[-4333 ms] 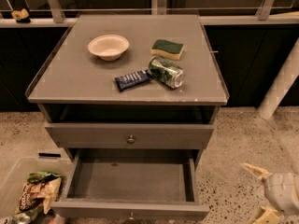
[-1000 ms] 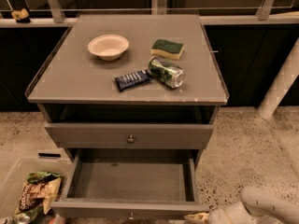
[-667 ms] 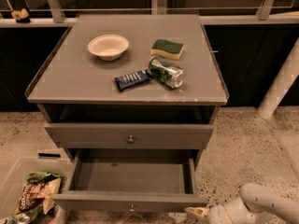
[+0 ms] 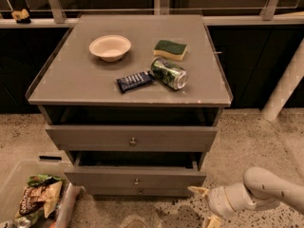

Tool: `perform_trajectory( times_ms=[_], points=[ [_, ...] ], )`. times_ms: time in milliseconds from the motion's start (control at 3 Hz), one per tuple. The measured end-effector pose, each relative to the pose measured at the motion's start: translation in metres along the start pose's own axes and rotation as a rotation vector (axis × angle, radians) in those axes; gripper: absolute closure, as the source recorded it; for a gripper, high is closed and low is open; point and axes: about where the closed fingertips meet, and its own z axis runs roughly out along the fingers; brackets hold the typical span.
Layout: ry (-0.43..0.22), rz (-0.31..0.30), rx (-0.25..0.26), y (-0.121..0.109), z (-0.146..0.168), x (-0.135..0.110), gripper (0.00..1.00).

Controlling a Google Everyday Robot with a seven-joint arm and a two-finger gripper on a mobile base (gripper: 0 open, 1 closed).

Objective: Close middle drawer

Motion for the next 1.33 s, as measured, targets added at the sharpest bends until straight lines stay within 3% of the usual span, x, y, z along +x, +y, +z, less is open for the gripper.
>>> perform_trajectory(
  times_ms=[333,667,1000,1333],
  points=[
    [0.000,0.000,0.000,0.000,0.000,0.000,0.00],
    [0.001,0.012,0.003,-0.024,-0.005,0.003,0.00],
    [-0.009,0.031,0.022,-0.068,-0.014,0.006,0.00],
    [0.004,0.060,0.072,-0.110,-0.030,0.003,0.00]
  ],
)
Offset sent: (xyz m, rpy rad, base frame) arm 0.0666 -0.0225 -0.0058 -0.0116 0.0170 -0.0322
